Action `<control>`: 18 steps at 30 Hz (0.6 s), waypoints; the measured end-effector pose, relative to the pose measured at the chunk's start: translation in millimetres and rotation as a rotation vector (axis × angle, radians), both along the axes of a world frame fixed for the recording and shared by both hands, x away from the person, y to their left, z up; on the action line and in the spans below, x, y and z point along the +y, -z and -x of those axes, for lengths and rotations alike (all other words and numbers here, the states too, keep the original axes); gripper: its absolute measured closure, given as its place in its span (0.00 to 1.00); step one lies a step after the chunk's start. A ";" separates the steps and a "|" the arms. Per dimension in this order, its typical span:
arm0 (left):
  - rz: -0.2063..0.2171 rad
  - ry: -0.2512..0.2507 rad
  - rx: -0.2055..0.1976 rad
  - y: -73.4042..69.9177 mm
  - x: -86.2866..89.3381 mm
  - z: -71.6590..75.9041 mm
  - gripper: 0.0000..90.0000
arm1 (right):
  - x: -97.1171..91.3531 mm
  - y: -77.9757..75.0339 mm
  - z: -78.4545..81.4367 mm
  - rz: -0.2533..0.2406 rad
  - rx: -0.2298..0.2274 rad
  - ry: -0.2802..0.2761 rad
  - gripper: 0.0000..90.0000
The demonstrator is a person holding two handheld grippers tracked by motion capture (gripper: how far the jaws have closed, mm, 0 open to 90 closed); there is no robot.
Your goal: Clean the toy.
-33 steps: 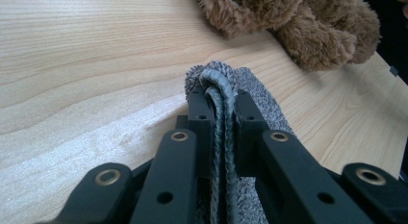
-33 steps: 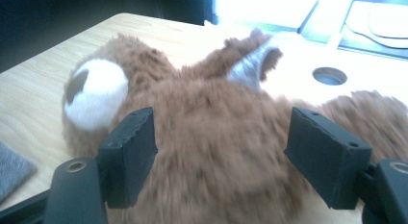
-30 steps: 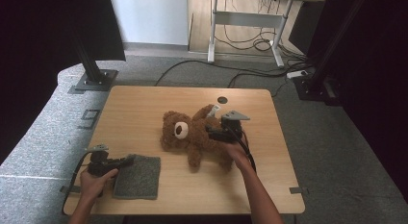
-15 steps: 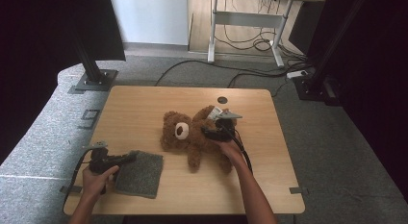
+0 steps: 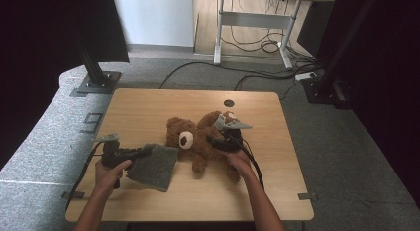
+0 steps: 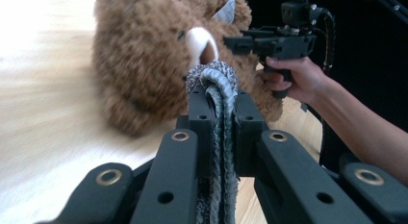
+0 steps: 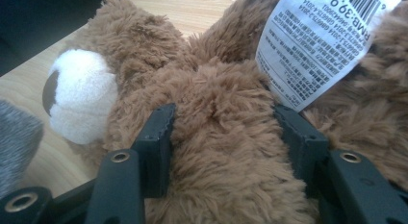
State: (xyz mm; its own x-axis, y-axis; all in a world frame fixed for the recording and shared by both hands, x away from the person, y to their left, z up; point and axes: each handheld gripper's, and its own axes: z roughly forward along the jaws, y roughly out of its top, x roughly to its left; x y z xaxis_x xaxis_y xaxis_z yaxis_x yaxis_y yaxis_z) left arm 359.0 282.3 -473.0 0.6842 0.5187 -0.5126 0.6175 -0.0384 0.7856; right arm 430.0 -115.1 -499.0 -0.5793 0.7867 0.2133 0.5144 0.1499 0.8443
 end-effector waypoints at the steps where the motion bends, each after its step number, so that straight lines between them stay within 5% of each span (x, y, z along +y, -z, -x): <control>1: 0.003 0.010 -0.003 -1.0 -3.3 -2.4 0.90 | -0.1 0.1 0.8 -0.001 -0.002 -0.001 0.51; 10: 0.029 0.049 -0.013 -5.3 -29.9 -17.7 0.91 | -0.4 2.9 5.4 -0.015 -0.025 0.006 0.52; 18: 0.040 0.067 -0.066 -18.6 -58.5 -34.9 0.90 | 0.9 3.1 7.0 -0.008 -0.031 0.013 0.52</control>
